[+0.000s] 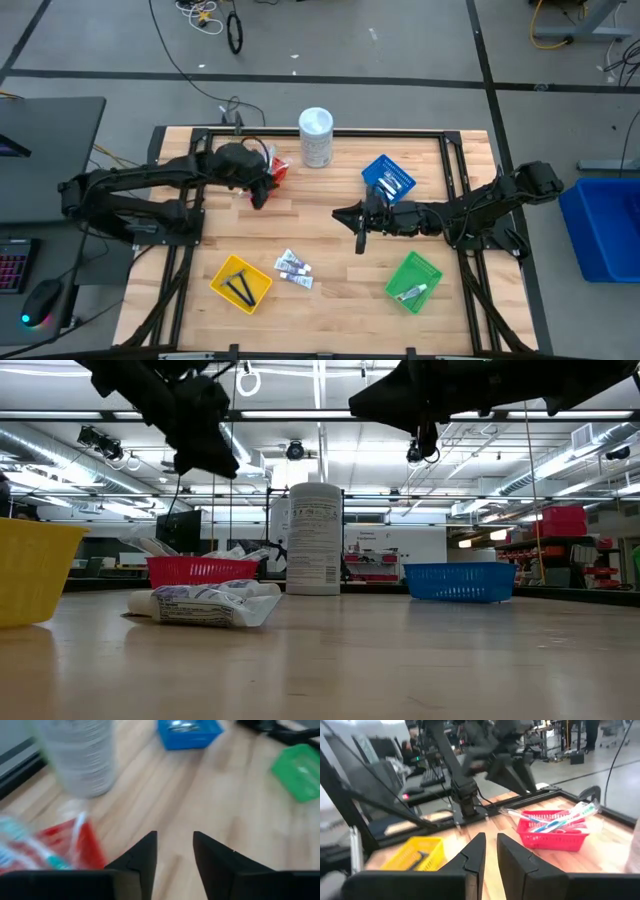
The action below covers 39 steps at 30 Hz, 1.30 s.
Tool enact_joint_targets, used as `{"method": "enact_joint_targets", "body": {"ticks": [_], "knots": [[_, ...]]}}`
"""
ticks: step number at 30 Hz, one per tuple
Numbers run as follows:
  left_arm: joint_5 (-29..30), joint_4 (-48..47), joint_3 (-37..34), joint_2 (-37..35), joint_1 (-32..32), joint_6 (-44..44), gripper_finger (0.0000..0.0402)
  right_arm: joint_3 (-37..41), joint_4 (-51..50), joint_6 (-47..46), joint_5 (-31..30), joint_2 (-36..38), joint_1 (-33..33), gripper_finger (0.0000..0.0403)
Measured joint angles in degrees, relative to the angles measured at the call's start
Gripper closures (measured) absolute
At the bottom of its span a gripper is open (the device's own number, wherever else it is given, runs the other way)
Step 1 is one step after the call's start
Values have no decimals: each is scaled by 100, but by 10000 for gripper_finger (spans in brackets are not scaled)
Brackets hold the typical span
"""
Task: Pick & Place Travel size toiletries
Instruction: Put the white toothpaste into the green basket
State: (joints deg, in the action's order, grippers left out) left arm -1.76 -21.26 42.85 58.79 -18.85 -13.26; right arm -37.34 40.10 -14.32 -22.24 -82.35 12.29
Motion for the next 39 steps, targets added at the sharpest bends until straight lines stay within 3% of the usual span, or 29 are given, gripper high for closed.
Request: {"method": "enact_joint_targets", "body": {"ticks": [10, 18, 25, 33, 39], "knots": [[94, 1187, 0, -9, 1316, 70, 345, 0, -738, 129, 196, 2, 4, 356], [298, 1345, 0, -9, 2000, 151, 377, 0, -773, 65, 622, 2, 20, 359], [321, 1345, 0, -9, 2280, 175, 396, 2, -1165, 65, 946, 2, 26, 361], [320, 1339, 0, -9, 2489, 123, 387, 0, -1246, 67, 953, 2, 26, 365], [21, 1290, 0, -9, 2529, 63, 397, 1, -1071, 219, 1342, 2, 26, 372]]}}
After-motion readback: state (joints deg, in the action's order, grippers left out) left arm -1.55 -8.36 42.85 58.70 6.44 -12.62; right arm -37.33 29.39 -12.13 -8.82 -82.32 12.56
